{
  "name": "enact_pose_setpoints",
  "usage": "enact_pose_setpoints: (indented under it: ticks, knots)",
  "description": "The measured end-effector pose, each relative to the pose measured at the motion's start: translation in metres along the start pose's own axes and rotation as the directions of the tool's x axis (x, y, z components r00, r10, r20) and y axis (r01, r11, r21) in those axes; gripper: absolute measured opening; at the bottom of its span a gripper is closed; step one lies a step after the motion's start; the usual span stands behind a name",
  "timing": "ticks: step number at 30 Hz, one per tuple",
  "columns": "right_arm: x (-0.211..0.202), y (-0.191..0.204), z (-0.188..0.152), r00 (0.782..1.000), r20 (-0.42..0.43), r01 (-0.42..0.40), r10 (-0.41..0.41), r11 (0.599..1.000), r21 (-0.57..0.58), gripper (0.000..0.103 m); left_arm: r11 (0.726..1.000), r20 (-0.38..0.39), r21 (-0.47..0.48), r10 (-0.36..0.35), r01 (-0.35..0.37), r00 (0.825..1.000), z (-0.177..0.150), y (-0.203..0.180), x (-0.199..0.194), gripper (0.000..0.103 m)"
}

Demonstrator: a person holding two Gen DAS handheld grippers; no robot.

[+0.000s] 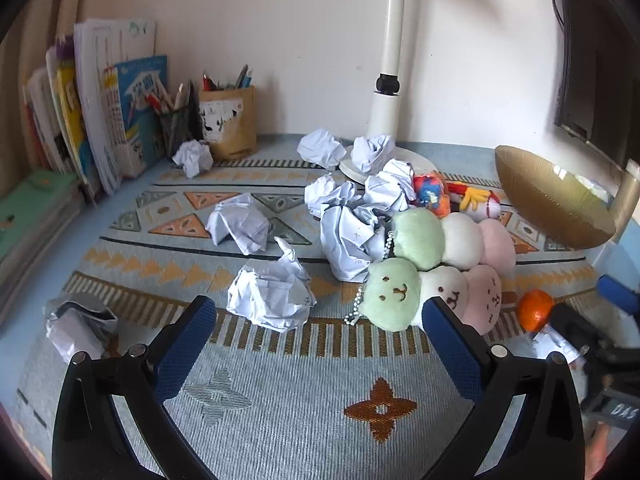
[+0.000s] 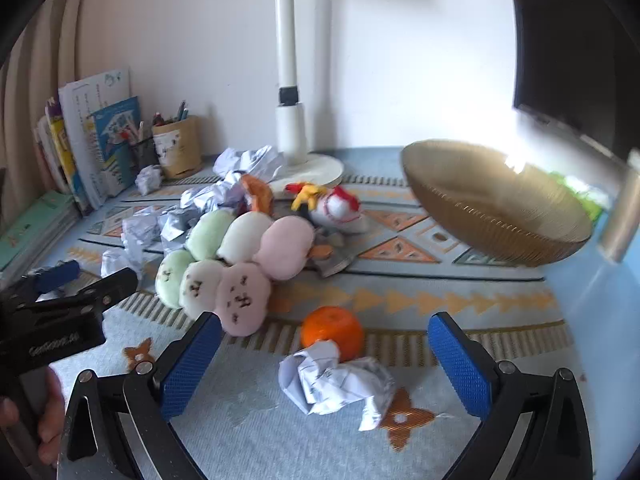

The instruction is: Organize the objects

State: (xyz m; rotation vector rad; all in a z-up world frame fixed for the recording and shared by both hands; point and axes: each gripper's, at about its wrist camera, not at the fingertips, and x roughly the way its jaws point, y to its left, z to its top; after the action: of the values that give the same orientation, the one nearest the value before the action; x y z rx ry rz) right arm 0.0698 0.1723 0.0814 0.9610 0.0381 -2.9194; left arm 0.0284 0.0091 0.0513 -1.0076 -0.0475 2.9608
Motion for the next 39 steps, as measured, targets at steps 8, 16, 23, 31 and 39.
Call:
enact_pose_setpoints:
  ticks: [8, 16, 23, 31, 39]
  knots:
    - [0.007, -0.013, 0.001, 1.0, -0.005, -0.02, 0.021, 0.998, 0.054, 0.103, 0.994, 0.018, 0.106, 0.039, -0.041, 0.999, -0.008, -0.014, -0.002, 0.102]
    - [0.008, -0.013, 0.002, 0.999, -0.027, -0.023, 0.024, 0.998, 0.059, 0.103, 0.995, 0.006, 0.092, 0.037, -0.038, 0.999, -0.01, -0.012, 0.0, 0.102]
    - [0.005, 0.0, 0.001, 1.0, -0.014, 0.02, -0.02, 1.0, 0.002, 0.103, 0.996, 0.005, 0.079, 0.038, -0.039, 0.999, -0.006, -0.011, -0.001, 0.102]
    - [0.003, 0.003, 0.003, 1.0, -0.005, 0.006, -0.006, 1.0, -0.01, 0.103, 0.999, 0.038, -0.011, 0.042, -0.041, 0.998, -0.001, 0.011, -0.019, 0.102]
    - [-0.002, 0.069, 0.046, 0.96, -0.067, -0.276, 0.27, 0.955, -0.105, 0.102, 0.977, -0.005, -0.136, 0.166, -0.165, 0.986, -0.003, 0.12, -0.065, 0.102]
